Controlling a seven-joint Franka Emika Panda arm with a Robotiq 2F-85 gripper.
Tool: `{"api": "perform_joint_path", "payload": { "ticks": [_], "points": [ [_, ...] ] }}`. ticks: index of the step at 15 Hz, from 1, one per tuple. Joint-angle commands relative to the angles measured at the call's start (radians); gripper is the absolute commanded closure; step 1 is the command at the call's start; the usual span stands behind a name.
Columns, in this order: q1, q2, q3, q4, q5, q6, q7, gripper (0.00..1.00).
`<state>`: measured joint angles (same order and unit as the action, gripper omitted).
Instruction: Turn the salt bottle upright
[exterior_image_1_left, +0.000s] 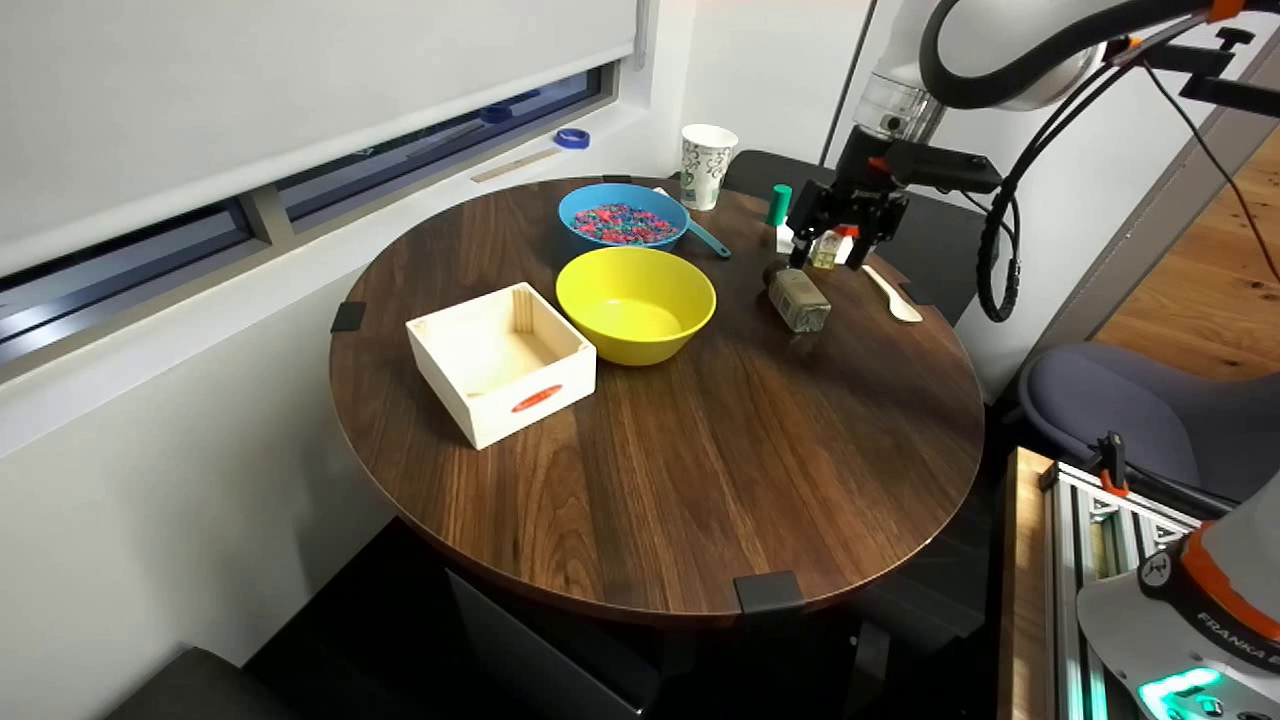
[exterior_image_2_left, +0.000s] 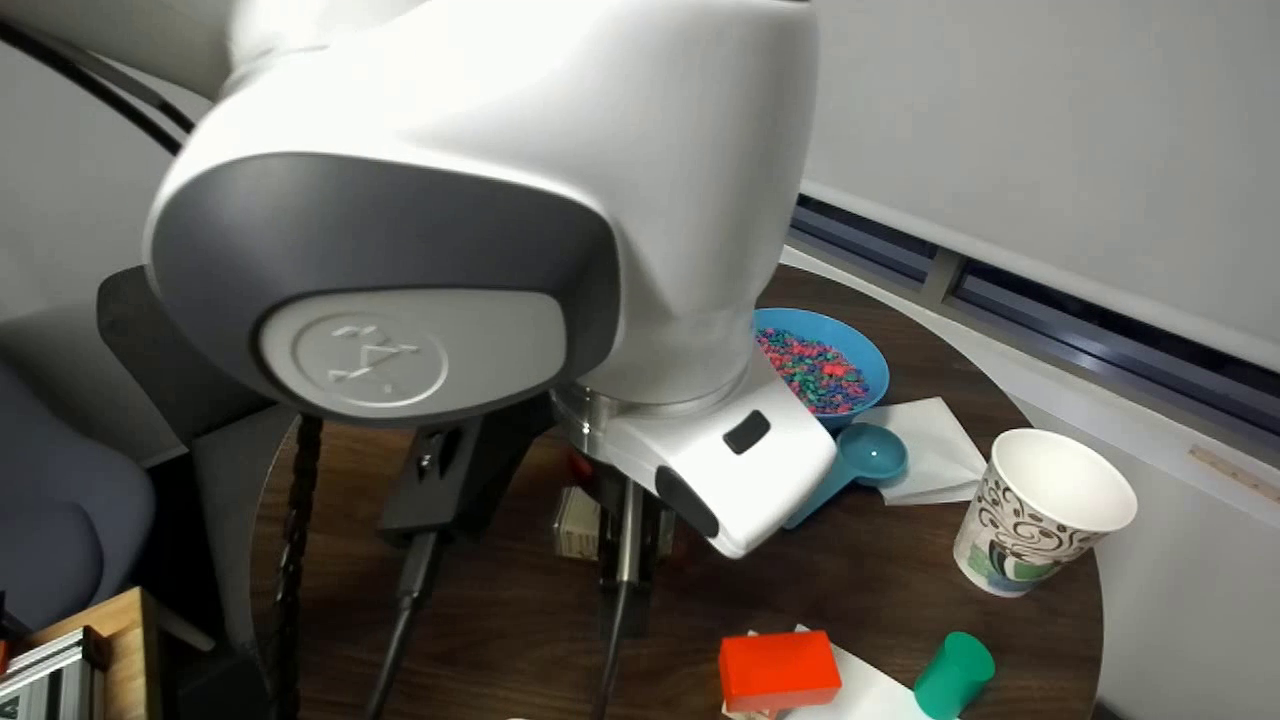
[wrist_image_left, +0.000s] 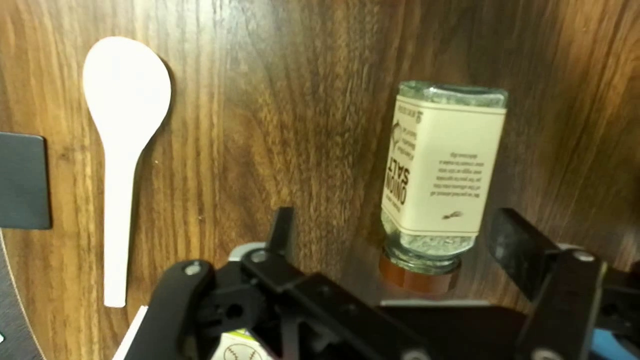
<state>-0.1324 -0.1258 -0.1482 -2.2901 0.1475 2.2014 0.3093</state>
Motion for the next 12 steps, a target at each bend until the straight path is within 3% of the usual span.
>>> {"api": "perform_joint_path", "payload": {
  "ticks": [1,12],
  "points": [
    [-0.009,0.077,-0.010,0.087,0.063,-0.092,-0.045,0.00],
    [-0.032,0.259,-0.015,0.293,0.130,-0.266,-0.044,0.00]
  ]
}}
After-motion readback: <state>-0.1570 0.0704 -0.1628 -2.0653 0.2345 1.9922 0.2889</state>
